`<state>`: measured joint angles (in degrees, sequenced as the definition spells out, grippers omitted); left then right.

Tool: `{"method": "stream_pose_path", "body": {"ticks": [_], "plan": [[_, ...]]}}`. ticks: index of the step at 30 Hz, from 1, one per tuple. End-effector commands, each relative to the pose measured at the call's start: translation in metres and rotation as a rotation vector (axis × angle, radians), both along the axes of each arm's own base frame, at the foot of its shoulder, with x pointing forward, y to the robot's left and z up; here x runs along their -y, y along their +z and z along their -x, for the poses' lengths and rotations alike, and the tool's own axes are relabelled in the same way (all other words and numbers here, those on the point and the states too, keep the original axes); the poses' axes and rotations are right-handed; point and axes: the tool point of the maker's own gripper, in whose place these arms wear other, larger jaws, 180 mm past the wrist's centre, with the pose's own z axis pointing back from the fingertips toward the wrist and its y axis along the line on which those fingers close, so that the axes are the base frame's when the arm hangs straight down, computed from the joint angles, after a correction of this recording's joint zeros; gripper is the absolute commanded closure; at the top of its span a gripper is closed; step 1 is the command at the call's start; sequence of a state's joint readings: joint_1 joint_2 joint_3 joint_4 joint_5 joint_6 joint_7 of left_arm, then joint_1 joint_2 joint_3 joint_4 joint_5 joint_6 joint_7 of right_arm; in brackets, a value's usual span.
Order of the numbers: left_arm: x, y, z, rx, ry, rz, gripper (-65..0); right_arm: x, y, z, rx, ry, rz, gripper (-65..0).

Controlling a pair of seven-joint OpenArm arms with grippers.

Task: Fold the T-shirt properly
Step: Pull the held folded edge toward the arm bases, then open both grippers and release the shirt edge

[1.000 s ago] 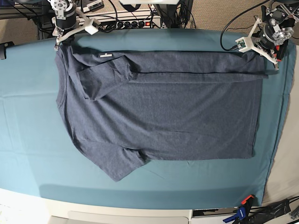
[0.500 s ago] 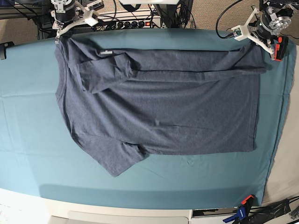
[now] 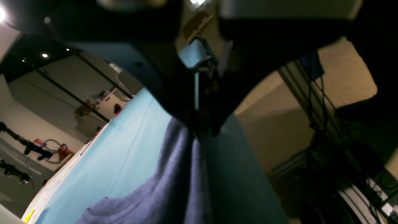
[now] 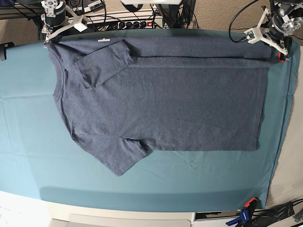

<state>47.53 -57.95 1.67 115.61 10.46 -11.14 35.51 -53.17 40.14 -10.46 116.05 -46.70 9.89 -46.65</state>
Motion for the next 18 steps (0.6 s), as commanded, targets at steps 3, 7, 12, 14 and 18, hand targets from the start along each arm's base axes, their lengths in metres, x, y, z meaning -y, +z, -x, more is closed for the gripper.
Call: {"method": "stream_pose_path", "body": {"ticks": [3, 7, 12, 14, 18], "plan": [[-0.0056, 0.007, -0.0076, 0.025, -0.01, -0.027, 0.0, 0.0045, 0.0087, -0.0044, 0.026, 0.002, 0.027, 0.0], [-0.0037, 0.0067, -0.0077, 0.028, -0.012, -0.018, 0.0, 0.0043, 0.0085, -0.0044, 0.025, 0.002, 0.025, 0.0], [-0.0014, 0.0073, -0.0094, 0.038, -0.015, -0.005, 0.0, 0.0019, 0.0078, -0.0054, 0.026, 0.011, 0.014, 0.0], [-0.0011, 0.0072, -0.0094, 0.038, -0.016, -0.003, 0.0, 0.0018, 0.0077, -0.0054, 0.026, 0.012, 0.013, 0.0], [-0.0018, 0.0052, -0.0052, 0.01, -0.028, -0.013, -8.0, -0.0011, 0.0027, -0.0022, 0.009, -0.013, -0.032, -1.0]]}}
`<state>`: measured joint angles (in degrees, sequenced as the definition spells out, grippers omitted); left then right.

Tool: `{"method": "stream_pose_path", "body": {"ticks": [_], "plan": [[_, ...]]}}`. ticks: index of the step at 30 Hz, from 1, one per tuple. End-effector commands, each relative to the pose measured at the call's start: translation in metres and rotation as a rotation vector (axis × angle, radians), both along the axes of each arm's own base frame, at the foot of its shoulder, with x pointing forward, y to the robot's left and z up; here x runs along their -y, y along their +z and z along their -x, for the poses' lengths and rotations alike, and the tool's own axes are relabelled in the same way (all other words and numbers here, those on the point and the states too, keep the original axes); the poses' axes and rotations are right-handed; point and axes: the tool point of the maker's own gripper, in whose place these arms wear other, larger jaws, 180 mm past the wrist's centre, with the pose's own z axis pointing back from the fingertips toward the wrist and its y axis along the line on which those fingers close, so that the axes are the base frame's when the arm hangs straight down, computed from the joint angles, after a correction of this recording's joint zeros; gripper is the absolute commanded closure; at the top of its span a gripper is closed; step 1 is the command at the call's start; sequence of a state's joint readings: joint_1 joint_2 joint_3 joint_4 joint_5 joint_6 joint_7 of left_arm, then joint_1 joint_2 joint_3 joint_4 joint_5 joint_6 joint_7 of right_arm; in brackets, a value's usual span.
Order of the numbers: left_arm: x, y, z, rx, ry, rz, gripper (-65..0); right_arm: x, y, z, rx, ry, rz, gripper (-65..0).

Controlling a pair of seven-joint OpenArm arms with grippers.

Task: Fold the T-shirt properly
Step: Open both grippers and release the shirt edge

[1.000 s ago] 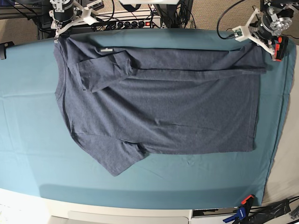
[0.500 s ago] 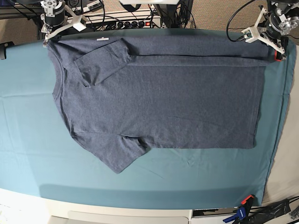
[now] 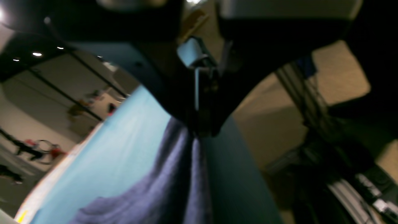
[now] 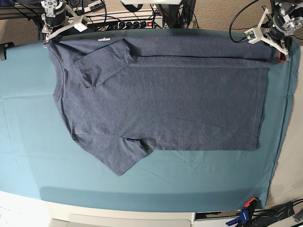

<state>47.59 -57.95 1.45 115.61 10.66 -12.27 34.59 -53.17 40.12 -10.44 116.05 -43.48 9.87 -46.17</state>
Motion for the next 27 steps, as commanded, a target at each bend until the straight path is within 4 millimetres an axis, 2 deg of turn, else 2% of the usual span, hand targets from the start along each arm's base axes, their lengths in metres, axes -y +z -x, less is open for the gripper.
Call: {"method": "stream_pose_path", "body": {"ticks": [1, 2, 3, 4, 11, 16, 20, 24, 26, 27], "plan": [[-0.004, 0.005, -0.005, 0.014, -0.011, -0.021, -15.5, 0.0, 0.006, -0.006, 0.024, 0.012, 0.0, -10.1], [-0.004, 0.005, -0.005, 0.015, -0.012, -0.02, -21.5, -0.002, 0.005, -0.006, 0.023, 0.016, -0.014, -19.0], [-0.004, 0.005, -0.005, 0.016, -0.011, -0.021, -25.1, -0.004, 0.005, -0.006, 0.023, 0.022, -0.021, -25.1], [-0.004, 0.006, -0.006, 0.022, -0.007, -0.021, -26.3, -0.004, 0.005, -0.006, 0.023, 0.022, -0.025, -26.7], [-0.001, 0.005, -0.004, 0.01, 0.009, 0.004, -26.2, -0.004, 0.01, -0.012, 0.08, 0.002, -0.038, -26.6], [0.019, 0.017, -0.011, 0.04, -0.013, 0.046, -26.2, -0.006, 0.019, -0.02, 0.132, 0.002, -0.04, -26.6], [0.055, 0.044, -0.022, 0.108, -0.071, 0.126, -26.0, -0.023, 0.045, -0.037, 0.242, 0.019, -0.086, -26.6], [0.087, 0.072, -0.029, 0.172, -0.125, 0.198, -26.0, -0.052, 0.087, -0.059, 0.386, 0.041, -0.184, -26.6], [0.087, 0.073, -0.03, 0.174, -0.124, 0.195, -25.5, -0.063, 0.112, -0.072, 0.474, 0.044, -0.228, -26.6], [0.086, 0.073, -0.03, 0.174, -0.123, 0.193, -24.7, -0.064, 0.118, -0.077, 0.499, 0.044, -0.233, -26.6]]}}
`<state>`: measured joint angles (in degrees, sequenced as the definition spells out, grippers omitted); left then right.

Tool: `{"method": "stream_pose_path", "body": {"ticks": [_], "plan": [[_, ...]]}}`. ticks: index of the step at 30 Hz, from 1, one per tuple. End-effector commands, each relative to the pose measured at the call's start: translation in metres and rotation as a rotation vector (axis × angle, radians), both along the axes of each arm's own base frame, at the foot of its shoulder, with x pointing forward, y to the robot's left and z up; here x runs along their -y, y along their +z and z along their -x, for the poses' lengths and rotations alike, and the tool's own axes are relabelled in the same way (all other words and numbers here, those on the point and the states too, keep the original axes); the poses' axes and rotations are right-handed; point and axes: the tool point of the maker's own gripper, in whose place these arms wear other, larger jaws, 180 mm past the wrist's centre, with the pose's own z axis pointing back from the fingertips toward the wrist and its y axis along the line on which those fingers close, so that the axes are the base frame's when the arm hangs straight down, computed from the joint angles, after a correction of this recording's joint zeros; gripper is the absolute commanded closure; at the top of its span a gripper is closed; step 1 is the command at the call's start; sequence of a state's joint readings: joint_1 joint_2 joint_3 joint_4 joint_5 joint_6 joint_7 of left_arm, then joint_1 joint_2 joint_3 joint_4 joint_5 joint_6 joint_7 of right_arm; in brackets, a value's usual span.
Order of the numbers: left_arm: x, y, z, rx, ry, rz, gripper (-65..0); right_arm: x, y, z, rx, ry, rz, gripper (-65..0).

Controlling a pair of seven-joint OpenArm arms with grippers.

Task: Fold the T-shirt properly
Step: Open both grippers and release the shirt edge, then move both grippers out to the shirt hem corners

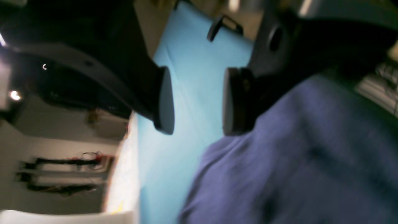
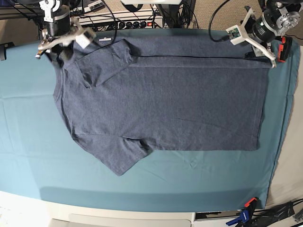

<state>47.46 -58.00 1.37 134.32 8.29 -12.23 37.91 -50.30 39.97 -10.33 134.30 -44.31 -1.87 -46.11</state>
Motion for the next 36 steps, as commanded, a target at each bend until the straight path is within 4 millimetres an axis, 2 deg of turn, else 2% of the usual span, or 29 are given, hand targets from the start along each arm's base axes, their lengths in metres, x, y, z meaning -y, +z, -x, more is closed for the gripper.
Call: {"method": "stream_pose_path", "body": {"ticks": [1, 6, 9, 12, 16, 18, 22, 23, 28, 30, 33, 36], "plan": [[-0.002, 0.005, -0.004, 0.022, -0.007, -0.012, -23.9, 0.001, 0.01, -0.006, 0.039, 0.004, 0.008, -26.6], [-0.003, 0.007, -0.007, 0.039, 0.016, -0.009, -23.9, 0.0, 0.017, -0.017, 0.082, -0.005, -0.013, -26.6], [0.0, 0.013, -0.019, 0.067, 0.035, 0.025, -23.9, -0.006, 0.017, -0.028, 0.107, -0.056, -0.146, -26.6], [0.014, 0.021, -0.032, 0.072, 0.063, 0.135, -23.9, -0.014, 0.022, -0.043, 0.158, -0.117, -0.34, -26.6], [0.04, 0.039, -0.054, 0.103, 0.061, 0.305, -23.9, -0.026, 0.039, -0.068, 0.262, -0.164, -0.556, -26.6], [0.037, 0.037, -0.065, 0.101, 0.09, 0.351, -23.9, -0.032, 0.05, -0.079, 0.317, -0.174, -0.635, -26.6], [0.014, 0.021, -0.088, 0.075, 0.168, 0.373, -23.9, -0.043, 0.07, -0.097, 0.41, -0.174, -0.764, -26.6], [0.007, 0.017, -0.093, 0.066, 0.194, 0.377, -23.9, -0.043, 0.068, -0.102, 0.416, -0.187, -0.784, -26.6], [-0.018, 0.005, -0.115, 0.024, 0.28, 0.415, -23.9, -0.017, 0.008, -0.143, 0.35, -0.328, -0.825, -26.6], [-0.024, 0.005, -0.122, 0.021, 0.305, 0.434, -23.9, 0.0, -0.009, -0.16, 0.336, -0.384, -0.85, -26.6], [-0.024, 0.008, -0.127, 0.019, 0.295, 0.441, -23.9, 0.027, -0.012, -0.181, 0.359, -0.458, -0.907, -26.6], [-0.022, 0.012, -0.13, 0.024, 0.296, 0.458, -23.9, 0.046, 0.003, -0.199, 0.393, -0.491, -1.034, -26.6]]}}
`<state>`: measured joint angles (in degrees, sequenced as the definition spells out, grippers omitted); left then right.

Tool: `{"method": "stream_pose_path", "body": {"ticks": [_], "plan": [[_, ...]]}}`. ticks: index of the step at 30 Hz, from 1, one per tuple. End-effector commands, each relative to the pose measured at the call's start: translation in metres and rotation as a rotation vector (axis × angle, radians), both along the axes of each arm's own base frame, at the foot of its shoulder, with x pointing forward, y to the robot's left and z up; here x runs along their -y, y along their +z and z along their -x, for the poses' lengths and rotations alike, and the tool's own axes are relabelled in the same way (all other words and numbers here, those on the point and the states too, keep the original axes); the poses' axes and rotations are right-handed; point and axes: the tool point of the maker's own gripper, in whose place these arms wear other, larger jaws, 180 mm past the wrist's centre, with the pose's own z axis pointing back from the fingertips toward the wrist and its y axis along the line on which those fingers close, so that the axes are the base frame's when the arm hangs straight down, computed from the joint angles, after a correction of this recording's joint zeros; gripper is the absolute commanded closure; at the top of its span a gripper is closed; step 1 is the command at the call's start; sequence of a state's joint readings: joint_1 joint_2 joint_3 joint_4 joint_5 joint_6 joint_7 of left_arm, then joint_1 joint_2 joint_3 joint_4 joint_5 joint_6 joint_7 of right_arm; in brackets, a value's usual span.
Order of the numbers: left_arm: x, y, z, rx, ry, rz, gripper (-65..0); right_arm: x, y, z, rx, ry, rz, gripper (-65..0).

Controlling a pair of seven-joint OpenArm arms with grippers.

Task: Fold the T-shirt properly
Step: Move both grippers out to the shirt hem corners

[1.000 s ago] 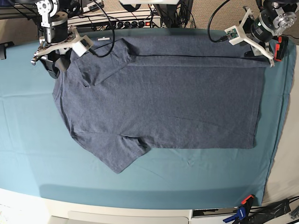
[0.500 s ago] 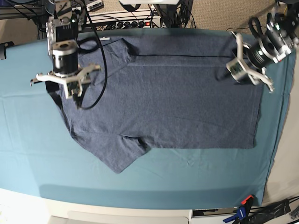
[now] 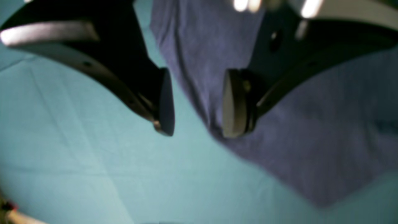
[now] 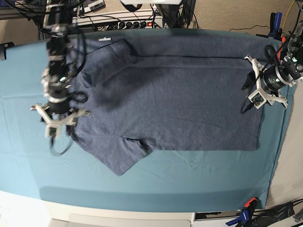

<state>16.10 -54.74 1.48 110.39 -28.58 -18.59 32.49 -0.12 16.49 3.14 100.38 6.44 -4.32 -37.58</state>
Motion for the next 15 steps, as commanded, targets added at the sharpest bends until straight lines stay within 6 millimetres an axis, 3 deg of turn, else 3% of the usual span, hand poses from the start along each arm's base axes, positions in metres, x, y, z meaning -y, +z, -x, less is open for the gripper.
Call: {"method": "stream_pose_path", "body": {"ticks": [1, 6, 11, 15], "plan": [[-0.002, 0.014, -0.01, 0.048, -0.005, -0.002, -23.9, 0.01, 0.026, -0.011, 0.076, -0.005, 0.001, -26.6], [-0.003, 0.022, -0.019, 0.076, -0.005, -0.006, -23.9, 0.017, 0.046, -0.032, 0.121, 0.056, -0.194, -26.6], [-0.003, 0.029, -0.026, 0.1, -0.005, -0.009, -23.9, 0.004, 0.058, -0.045, 0.135, 0.225, -0.441, -26.6], [-0.006, 0.026, -0.026, 0.095, 0.004, -0.01, -23.9, 0.01, 0.055, -0.049, 0.119, 0.239, -0.646, -26.6]]}}
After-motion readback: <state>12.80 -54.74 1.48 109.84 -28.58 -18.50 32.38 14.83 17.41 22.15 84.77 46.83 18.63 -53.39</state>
